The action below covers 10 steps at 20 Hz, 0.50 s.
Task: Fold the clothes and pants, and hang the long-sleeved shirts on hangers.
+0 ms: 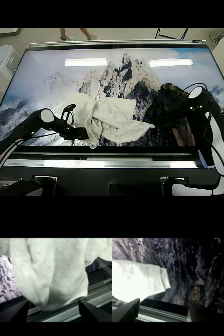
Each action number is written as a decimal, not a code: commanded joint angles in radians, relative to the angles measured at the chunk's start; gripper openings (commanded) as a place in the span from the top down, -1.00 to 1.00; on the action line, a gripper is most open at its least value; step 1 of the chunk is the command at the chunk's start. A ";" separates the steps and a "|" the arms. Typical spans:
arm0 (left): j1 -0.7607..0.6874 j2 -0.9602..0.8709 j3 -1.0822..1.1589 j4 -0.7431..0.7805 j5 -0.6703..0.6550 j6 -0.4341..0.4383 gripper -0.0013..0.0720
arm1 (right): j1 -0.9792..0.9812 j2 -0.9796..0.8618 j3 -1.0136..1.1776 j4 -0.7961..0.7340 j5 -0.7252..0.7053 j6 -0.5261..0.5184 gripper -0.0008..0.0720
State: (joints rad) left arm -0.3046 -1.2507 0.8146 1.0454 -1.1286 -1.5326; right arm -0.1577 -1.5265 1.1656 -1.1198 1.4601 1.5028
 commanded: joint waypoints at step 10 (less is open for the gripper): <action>0.012 0.149 0.087 0.120 0.096 -0.012 0.91 | 0.141 -0.067 0.000 0.099 -0.156 -0.025 0.85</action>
State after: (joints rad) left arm -0.3271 -1.1805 0.8204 1.0466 -0.9985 -1.5455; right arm -0.0483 -1.5936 1.1046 -1.0176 1.3300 1.4910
